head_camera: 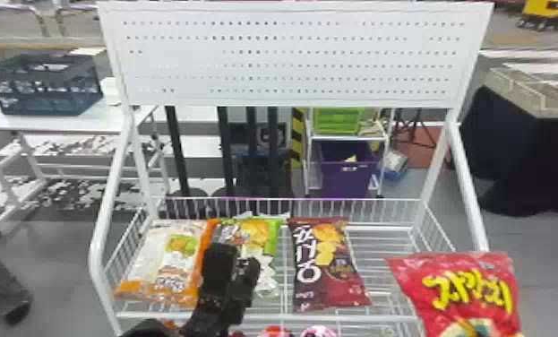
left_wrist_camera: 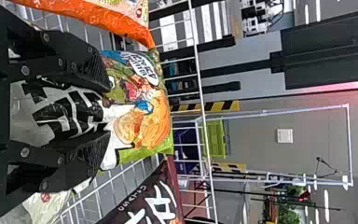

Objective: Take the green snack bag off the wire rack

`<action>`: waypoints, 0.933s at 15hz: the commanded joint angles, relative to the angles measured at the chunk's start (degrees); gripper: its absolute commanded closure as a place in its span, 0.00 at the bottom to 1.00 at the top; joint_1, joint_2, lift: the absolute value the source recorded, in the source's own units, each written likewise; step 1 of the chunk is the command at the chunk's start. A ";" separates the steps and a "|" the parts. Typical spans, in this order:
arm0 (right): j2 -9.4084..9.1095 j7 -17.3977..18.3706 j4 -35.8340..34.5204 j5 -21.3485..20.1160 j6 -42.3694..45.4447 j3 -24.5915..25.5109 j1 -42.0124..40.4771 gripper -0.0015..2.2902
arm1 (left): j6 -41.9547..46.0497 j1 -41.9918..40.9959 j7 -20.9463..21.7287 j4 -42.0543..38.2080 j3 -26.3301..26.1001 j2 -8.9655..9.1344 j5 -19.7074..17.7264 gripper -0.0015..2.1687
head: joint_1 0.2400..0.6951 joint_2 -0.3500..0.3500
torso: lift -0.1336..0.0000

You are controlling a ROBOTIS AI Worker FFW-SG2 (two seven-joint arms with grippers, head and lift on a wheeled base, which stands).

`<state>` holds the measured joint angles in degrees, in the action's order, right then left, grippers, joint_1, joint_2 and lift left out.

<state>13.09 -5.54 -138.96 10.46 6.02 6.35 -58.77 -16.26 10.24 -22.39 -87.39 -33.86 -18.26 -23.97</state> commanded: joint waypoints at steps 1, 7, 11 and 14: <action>0.01 0.00 0.00 0.00 0.00 -0.03 0.06 0.95 | -0.40 -1.28 -0.02 -2.08 0.90 -0.46 -0.11 0.80 | 0.57 0.50 | 1.00; 0.45 0.00 -0.26 0.26 -0.18 0.06 0.15 0.95 | -0.40 -5.06 -1.86 -9.90 3.10 -1.17 0.33 0.80 | 0.57 0.50 | 1.00; 0.45 0.00 -0.26 0.17 0.00 0.06 0.24 0.95 | -0.23 -13.58 -3.18 -24.58 9.51 -3.63 0.94 0.80 | 0.57 0.50 | 1.00; 0.45 0.00 -0.18 0.35 0.00 -0.03 0.33 0.95 | 0.83 -23.34 -3.09 -34.51 16.90 -6.35 1.82 0.80 | 0.57 0.50 | 1.00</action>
<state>13.47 -5.54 -139.19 10.63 6.01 6.35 -58.53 -16.22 -8.41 -25.60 -117.59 -20.53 -23.36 -22.44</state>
